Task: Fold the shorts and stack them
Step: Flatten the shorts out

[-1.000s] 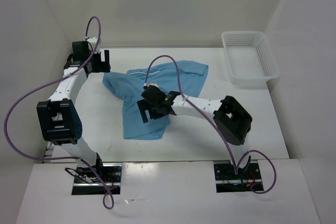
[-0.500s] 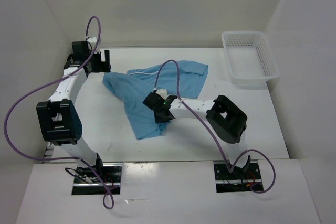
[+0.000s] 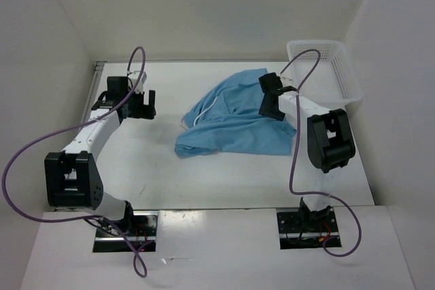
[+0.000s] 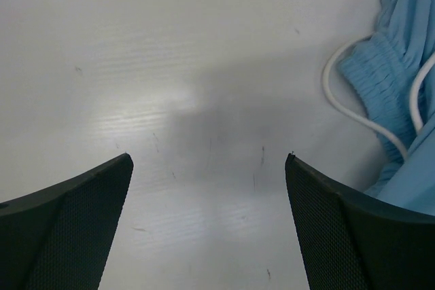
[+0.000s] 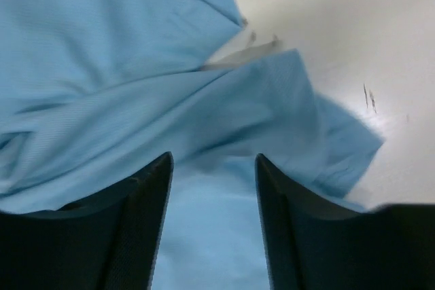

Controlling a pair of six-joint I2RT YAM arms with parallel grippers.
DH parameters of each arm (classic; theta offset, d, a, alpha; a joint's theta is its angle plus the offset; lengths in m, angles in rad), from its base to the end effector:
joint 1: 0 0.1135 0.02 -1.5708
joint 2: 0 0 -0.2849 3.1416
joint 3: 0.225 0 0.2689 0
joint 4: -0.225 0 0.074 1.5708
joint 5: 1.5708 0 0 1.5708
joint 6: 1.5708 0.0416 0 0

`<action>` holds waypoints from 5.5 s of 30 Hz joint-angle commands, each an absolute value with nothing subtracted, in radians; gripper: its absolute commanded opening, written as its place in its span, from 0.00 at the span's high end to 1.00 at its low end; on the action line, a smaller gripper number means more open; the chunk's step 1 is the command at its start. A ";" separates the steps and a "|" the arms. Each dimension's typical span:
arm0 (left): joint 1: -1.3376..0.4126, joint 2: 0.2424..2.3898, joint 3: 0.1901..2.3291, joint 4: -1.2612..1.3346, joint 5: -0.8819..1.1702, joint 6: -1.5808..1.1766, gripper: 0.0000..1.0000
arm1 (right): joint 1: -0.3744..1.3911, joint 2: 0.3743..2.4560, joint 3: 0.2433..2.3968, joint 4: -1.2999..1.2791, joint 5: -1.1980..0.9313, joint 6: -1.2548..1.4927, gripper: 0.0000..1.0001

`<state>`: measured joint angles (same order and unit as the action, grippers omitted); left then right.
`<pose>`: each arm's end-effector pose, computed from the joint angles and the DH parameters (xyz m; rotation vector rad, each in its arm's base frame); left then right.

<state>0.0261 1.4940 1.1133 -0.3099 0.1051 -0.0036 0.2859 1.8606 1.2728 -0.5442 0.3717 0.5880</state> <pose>0.3527 0.0048 0.2824 0.0224 2.2589 -0.1068 0.3887 0.0985 0.1890 0.4961 2.5391 -0.1964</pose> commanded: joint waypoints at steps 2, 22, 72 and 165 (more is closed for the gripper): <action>0.011 1.393 1.030 -0.353 0.161 0.000 0.01 | 0.288 1.784 1.364 -0.557 0.396 0.540 0.29; -0.325 1.376 0.885 -0.532 0.252 0.000 0.20 | 0.012 1.385 0.904 -0.500 0.130 0.795 0.17; -0.383 1.578 1.112 -0.431 0.015 0.000 1.00 | 0.259 1.525 0.796 -0.726 0.080 0.971 0.29; 0.000 1.821 1.376 -0.322 0.181 0.000 0.00 | 0.429 1.632 1.206 -0.472 0.173 0.612 0.00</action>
<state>0.0051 1.8591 1.4036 -0.4297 0.1932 -0.0040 0.4011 1.7023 1.3079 -0.3977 0.2016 0.5690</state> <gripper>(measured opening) 0.998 0.999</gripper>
